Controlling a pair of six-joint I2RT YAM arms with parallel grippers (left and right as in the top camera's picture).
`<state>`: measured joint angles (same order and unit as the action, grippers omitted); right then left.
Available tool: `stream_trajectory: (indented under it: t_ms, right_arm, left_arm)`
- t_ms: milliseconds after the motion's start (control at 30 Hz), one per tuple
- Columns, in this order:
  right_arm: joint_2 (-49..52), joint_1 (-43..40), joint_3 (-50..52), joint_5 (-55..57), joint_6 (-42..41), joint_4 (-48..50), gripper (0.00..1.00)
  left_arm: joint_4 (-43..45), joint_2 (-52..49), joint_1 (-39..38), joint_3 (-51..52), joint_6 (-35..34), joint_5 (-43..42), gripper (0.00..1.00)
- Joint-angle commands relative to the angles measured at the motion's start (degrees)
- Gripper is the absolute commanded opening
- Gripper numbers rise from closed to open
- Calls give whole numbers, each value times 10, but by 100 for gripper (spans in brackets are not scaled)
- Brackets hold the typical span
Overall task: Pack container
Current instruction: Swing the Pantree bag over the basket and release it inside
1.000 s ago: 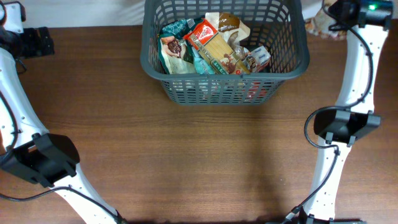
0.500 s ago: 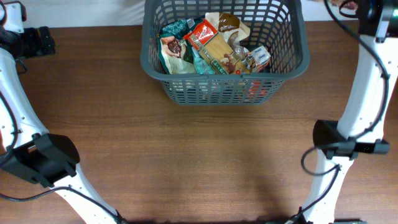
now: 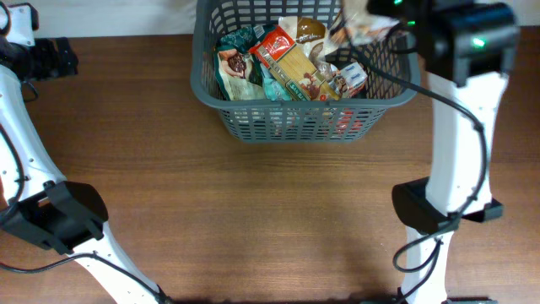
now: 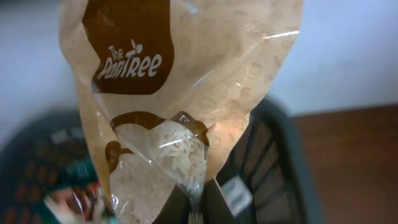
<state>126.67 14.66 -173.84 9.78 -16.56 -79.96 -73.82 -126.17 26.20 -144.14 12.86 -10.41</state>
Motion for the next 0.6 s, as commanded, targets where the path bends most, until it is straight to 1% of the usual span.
stream_trajectory:
  t_ms: [0, 100, 133, 167, 200, 233, 267, 300, 433, 567]
  right_arm:
    - [7, 8, 34, -3, 3, -5, 4]
    - [7, 2, 52, -3, 3, -36, 4]
    - [7, 0, 55, -3, 3, -50, 14]
    - [7, -2, 56, -3, 3, -65, 34]
    - [7, -6, 57, -3, 2, -77, 50]
    - [7, -9, 57, -4, 2, -86, 70]
    - [7, -12, 57, -4, 0, -93, 88]
    - [6, -13, 57, -3, 0, -98, 99]
    - [-3, -16, 57, -3, 0, -106, 99]
    - [-40, -16, 57, -1, 3, -105, 99]
  left_arm:
    - [-10, -1, 1, 3, 10, -24, 99]
    - [-12, 12, 1, 3, 10, -29, 99]
    - [-12, 19, 1, 3, 14, -30, 99]
    - [-12, 28, 1, 3, 15, -30, 99]
    - [-12, 39, 1, 3, 18, -34, 99]
    - [-10, 50, 1, 3, 21, -37, 99]
    - [-7, 66, 1, 3, 22, -38, 99]
    - [-3, 82, 1, 3, 22, -38, 99]
    - [14, 153, 1, 3, 28, -37, 99]
    - [19, 228, 2, 3, 37, -29, 99]
